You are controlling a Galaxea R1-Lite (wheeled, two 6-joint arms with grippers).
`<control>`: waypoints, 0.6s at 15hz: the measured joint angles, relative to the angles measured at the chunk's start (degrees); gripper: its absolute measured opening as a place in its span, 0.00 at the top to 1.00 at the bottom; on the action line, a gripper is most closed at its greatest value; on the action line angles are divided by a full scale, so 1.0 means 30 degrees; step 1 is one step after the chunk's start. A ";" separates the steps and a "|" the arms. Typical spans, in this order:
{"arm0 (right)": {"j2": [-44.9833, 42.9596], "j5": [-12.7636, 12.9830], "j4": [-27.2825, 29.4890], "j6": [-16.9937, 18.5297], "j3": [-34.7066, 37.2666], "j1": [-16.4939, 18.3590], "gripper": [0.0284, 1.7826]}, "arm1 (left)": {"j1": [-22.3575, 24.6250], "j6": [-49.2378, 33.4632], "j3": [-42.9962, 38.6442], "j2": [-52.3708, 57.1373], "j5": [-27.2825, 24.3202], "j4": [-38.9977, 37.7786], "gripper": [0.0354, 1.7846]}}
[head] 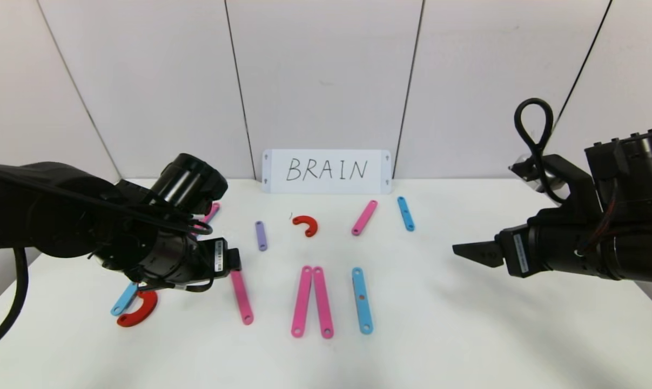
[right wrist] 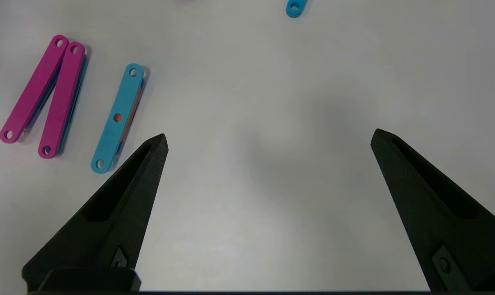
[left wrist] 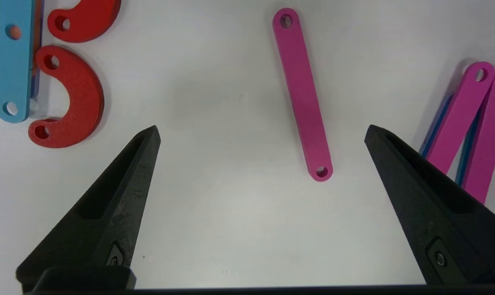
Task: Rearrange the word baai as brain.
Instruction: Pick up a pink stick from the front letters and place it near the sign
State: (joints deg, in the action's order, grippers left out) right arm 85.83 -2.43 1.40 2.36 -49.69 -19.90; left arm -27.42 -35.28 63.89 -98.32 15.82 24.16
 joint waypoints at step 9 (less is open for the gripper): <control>0.0211 0.0000 0.0000 0.0000 0.0000 -0.0211 0.03 | -0.1069 -0.1719 -0.0203 -0.2885 0.1438 -0.2186 0.02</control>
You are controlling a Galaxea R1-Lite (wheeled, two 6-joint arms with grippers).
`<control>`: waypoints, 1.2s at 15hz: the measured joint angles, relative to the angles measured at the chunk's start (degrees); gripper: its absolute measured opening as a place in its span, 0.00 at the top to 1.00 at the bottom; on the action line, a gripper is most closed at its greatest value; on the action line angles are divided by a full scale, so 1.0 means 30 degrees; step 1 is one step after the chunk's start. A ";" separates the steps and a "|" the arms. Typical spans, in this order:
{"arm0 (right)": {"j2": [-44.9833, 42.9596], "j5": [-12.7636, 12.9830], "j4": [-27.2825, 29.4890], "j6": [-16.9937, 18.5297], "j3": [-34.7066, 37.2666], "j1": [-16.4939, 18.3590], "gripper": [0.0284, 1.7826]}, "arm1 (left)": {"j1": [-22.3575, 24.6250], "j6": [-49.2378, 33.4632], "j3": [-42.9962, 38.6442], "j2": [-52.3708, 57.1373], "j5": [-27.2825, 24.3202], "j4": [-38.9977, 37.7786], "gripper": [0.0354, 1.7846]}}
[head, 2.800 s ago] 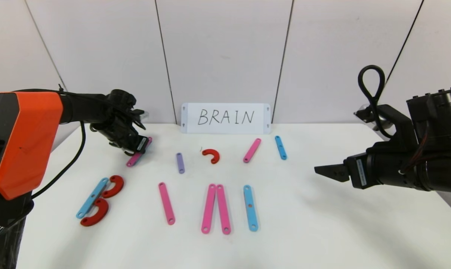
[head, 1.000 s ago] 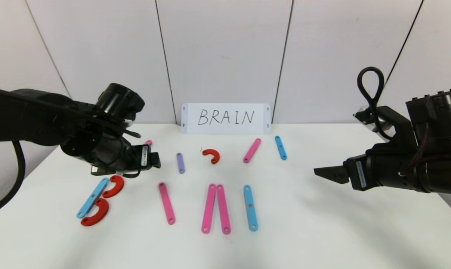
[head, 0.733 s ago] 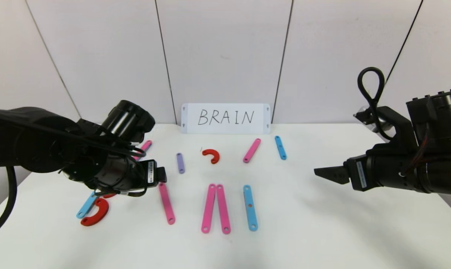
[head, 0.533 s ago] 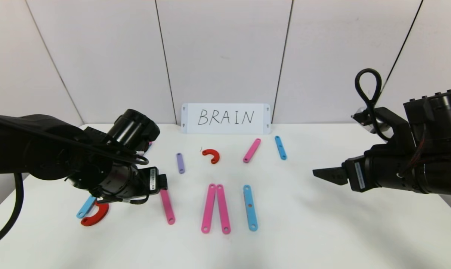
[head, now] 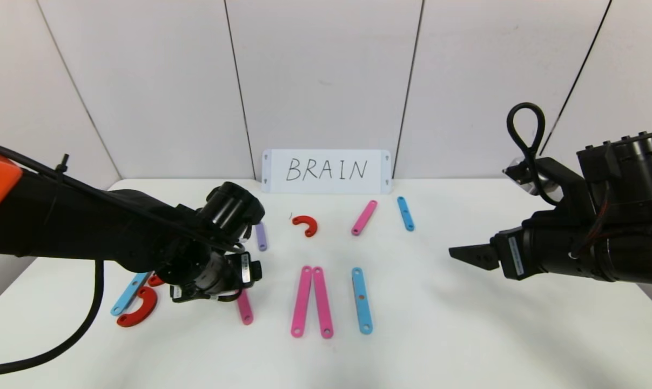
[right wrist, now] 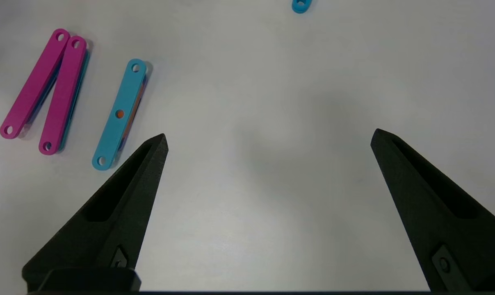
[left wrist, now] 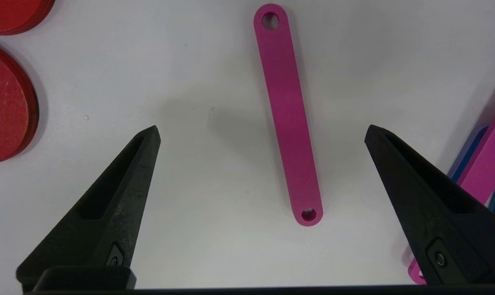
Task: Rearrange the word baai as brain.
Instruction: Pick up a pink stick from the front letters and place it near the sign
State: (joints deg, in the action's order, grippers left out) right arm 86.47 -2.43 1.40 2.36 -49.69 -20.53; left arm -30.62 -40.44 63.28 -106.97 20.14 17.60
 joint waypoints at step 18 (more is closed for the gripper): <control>0.0118 0.0000 0.0028 0.0000 0.0016 -0.0053 0.03 | -0.0045 -0.0061 0.0057 -0.1654 -0.0089 -0.0642 0.86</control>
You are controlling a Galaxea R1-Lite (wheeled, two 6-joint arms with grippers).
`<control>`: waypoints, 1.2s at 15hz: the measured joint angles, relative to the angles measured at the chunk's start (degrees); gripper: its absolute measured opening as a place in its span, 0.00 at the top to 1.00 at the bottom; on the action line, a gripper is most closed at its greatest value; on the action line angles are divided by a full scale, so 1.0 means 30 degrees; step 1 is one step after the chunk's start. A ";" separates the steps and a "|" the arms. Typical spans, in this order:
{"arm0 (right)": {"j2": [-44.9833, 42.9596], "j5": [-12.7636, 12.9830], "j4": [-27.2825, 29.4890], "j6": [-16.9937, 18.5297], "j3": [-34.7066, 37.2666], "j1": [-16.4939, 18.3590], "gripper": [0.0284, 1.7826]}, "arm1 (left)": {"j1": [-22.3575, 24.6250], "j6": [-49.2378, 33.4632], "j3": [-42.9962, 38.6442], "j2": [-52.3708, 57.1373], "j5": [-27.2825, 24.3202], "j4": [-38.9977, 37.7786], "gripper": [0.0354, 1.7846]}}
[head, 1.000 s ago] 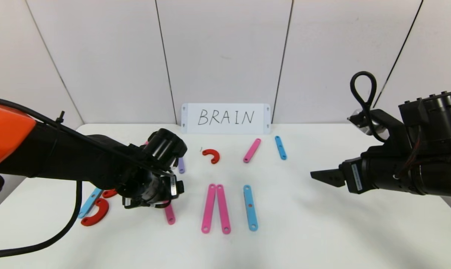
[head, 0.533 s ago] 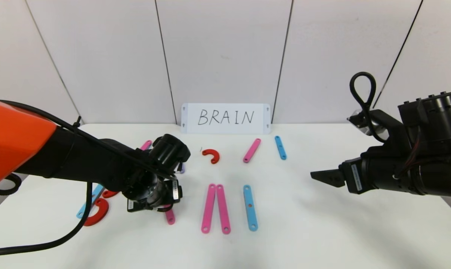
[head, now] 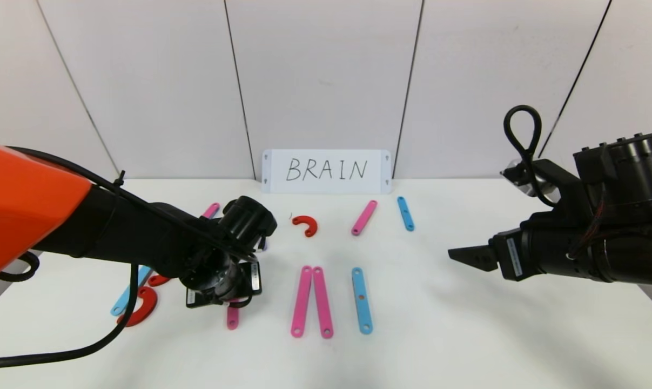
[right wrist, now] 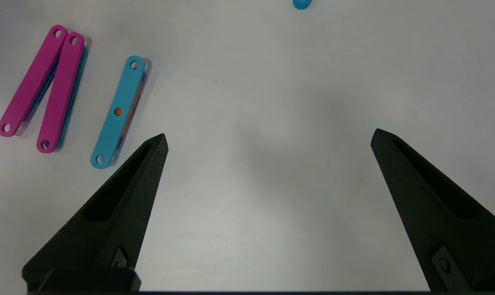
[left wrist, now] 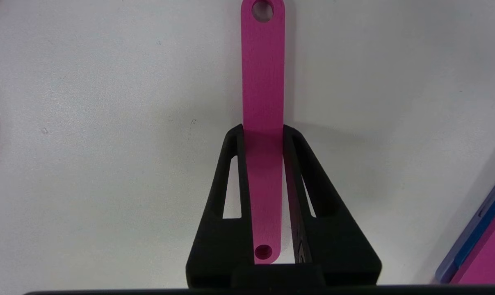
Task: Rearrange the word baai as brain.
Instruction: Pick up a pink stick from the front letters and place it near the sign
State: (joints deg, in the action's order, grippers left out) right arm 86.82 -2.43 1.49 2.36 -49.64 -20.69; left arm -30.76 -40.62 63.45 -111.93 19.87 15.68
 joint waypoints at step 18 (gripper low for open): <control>-0.0248 0.0028 -0.0073 0.0540 -0.0240 0.0890 0.03 | 0.0553 0.5730 1.0529 0.0167 -0.2775 0.1508 0.86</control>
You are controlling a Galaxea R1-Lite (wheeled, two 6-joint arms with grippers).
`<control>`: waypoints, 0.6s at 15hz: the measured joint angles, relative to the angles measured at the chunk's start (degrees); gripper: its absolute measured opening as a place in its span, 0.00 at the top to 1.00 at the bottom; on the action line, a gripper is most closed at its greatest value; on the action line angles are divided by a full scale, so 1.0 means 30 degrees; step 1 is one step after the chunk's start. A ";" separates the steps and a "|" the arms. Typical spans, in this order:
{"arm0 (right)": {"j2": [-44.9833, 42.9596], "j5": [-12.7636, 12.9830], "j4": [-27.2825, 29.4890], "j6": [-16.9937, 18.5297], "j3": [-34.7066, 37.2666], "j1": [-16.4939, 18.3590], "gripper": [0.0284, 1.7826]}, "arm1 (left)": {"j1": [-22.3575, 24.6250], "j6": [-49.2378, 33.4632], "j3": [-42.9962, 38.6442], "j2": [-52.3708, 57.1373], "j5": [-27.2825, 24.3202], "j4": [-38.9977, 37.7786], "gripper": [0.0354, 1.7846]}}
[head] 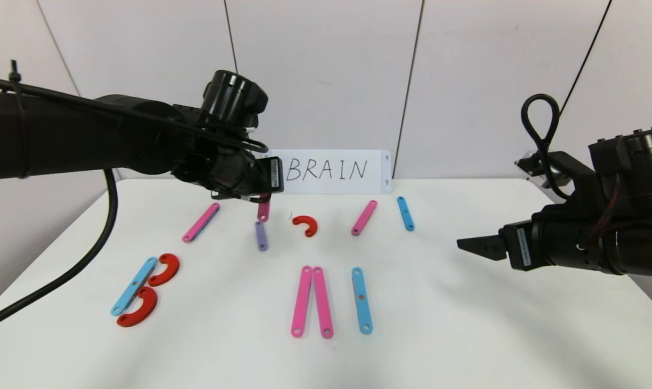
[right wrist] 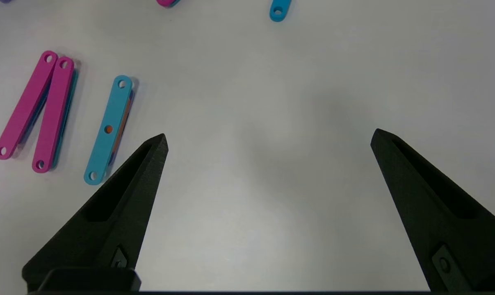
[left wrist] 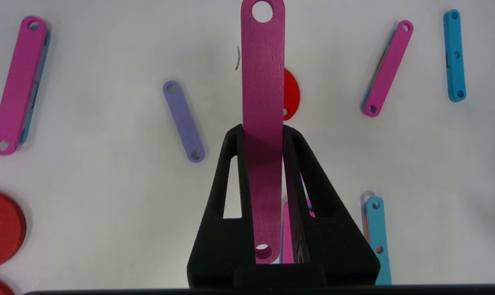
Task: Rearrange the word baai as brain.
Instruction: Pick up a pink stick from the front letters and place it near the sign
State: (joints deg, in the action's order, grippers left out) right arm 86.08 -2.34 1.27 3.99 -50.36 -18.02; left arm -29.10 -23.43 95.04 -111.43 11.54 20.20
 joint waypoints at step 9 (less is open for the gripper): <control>-0.0545 0.0183 -0.2357 0.0138 0.0727 0.0211 0.03 | -0.1304 0.0809 0.5660 -0.5884 -0.2901 -0.0516 0.86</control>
State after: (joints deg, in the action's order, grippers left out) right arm 84.44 -1.79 -5.80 4.40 -48.18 -17.38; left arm -33.01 -21.00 112.02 -129.09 2.84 18.65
